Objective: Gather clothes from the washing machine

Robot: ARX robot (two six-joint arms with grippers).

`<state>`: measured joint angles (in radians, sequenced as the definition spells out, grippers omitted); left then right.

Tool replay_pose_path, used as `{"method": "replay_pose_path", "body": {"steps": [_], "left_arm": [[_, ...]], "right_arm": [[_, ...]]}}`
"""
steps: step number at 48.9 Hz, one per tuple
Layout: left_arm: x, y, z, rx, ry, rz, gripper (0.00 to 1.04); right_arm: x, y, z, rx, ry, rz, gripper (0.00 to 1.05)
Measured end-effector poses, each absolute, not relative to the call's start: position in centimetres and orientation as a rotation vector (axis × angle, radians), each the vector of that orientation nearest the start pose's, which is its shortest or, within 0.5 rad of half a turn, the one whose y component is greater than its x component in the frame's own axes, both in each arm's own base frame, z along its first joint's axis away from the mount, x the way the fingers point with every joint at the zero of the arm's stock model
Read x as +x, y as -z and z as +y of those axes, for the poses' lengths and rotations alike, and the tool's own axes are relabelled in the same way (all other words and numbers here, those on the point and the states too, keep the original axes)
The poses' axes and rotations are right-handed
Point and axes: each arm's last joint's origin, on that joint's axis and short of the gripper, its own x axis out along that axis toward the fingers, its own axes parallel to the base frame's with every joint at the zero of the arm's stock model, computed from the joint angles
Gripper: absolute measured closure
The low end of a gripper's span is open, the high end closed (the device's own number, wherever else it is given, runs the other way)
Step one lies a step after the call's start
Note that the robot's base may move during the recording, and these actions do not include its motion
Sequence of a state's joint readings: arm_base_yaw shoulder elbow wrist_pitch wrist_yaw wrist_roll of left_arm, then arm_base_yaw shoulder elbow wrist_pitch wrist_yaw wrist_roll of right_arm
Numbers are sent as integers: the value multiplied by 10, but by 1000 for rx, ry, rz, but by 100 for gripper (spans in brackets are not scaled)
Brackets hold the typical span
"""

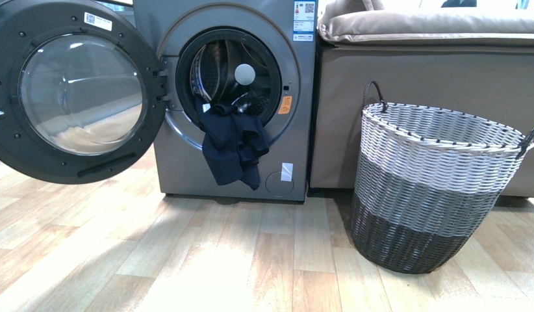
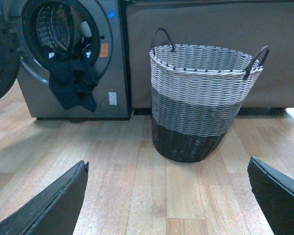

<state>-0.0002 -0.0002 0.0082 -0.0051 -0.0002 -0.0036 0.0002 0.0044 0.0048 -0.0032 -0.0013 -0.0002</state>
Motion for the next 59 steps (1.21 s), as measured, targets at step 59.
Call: {"method": "replay_pose_path", "body": {"steps": [59], "left_arm": [[97,-166,0,-4,1,-3,6]], "right_arm": [[98,-164,0,0,-2,3,8]]}}
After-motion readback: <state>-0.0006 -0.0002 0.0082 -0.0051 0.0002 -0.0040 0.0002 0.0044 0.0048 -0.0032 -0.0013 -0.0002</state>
